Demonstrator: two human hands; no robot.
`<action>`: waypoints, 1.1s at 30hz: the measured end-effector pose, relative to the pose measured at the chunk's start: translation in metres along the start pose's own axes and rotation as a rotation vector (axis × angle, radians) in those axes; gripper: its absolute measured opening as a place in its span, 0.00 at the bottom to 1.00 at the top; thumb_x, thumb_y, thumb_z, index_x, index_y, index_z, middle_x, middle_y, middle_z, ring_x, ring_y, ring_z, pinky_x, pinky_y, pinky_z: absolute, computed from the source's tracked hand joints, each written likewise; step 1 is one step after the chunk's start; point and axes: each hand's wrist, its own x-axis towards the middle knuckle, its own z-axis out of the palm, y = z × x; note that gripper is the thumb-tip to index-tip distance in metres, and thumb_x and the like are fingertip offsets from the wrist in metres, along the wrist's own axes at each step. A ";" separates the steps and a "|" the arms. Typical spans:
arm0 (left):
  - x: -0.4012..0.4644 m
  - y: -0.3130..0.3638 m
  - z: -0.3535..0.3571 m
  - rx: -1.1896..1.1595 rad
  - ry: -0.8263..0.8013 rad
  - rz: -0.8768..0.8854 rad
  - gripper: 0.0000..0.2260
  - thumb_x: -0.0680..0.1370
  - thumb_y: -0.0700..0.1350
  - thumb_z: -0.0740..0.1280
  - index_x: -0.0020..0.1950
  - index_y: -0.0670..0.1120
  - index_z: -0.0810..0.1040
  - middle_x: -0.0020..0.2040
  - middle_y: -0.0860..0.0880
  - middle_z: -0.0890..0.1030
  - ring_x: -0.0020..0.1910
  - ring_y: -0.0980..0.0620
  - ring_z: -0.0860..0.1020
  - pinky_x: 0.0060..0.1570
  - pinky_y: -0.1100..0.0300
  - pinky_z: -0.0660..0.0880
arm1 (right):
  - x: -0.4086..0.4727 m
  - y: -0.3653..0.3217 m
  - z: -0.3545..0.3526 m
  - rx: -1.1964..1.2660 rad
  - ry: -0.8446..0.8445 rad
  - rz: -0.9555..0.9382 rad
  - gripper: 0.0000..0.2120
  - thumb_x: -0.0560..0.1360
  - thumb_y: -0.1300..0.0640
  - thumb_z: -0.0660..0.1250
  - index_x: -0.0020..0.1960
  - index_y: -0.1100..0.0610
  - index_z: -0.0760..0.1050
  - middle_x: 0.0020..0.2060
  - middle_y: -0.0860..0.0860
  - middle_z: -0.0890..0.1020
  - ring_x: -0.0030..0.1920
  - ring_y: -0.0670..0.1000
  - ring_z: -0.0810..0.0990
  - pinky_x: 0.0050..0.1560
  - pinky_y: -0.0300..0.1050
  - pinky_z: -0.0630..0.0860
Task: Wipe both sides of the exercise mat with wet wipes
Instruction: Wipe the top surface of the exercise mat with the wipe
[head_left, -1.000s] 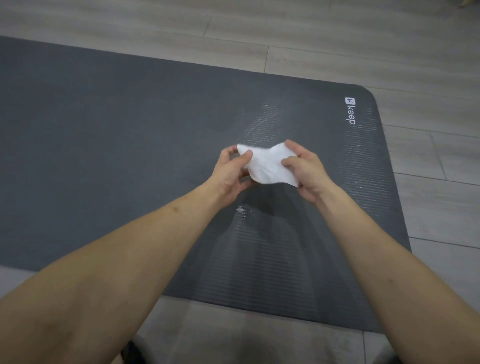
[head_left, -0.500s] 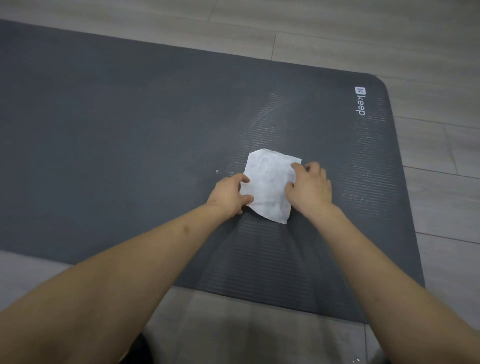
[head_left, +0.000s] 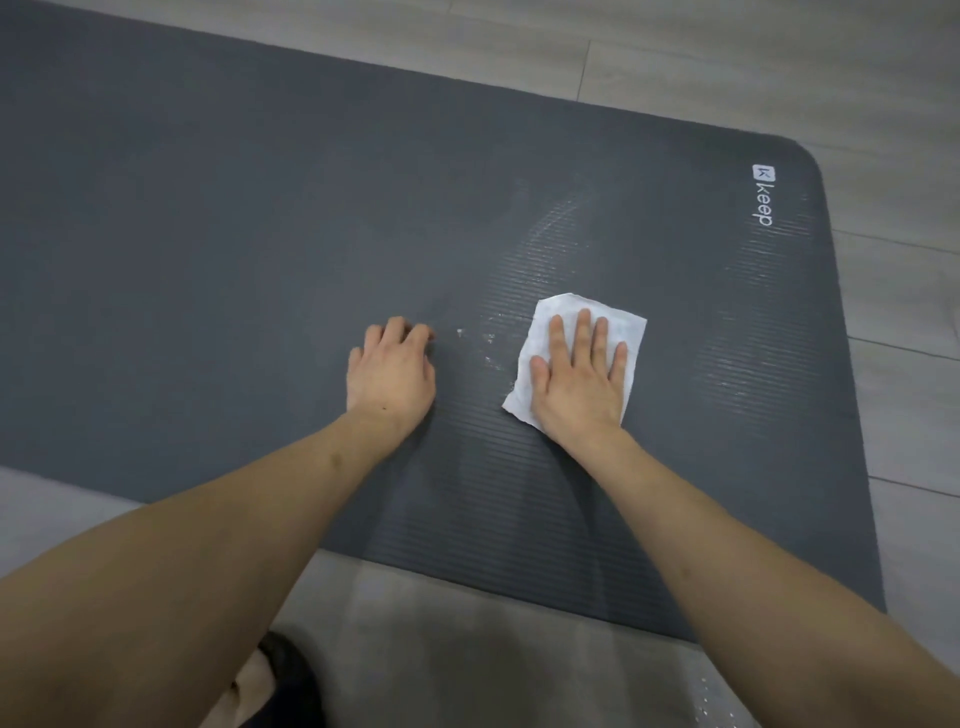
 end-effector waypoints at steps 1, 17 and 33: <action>0.001 -0.009 0.001 0.015 0.007 -0.009 0.15 0.82 0.46 0.59 0.68 0.50 0.73 0.71 0.48 0.71 0.69 0.42 0.66 0.64 0.45 0.66 | 0.000 -0.001 0.000 -0.006 -0.002 0.002 0.31 0.84 0.41 0.39 0.84 0.50 0.39 0.83 0.55 0.39 0.82 0.56 0.35 0.80 0.62 0.35; 0.003 -0.052 -0.001 -0.056 -0.015 -0.047 0.17 0.83 0.44 0.58 0.71 0.48 0.73 0.75 0.48 0.69 0.74 0.43 0.62 0.72 0.44 0.63 | 0.009 -0.092 0.007 -0.035 -0.050 -0.429 0.29 0.85 0.41 0.41 0.85 0.44 0.44 0.84 0.50 0.43 0.83 0.55 0.37 0.80 0.60 0.36; 0.014 0.162 0.057 -0.072 -0.119 0.491 0.16 0.82 0.45 0.59 0.70 0.48 0.73 0.75 0.47 0.68 0.75 0.45 0.63 0.74 0.45 0.62 | -0.082 0.250 -0.024 0.084 0.066 0.441 0.30 0.83 0.40 0.38 0.84 0.43 0.44 0.84 0.49 0.46 0.83 0.54 0.43 0.82 0.58 0.42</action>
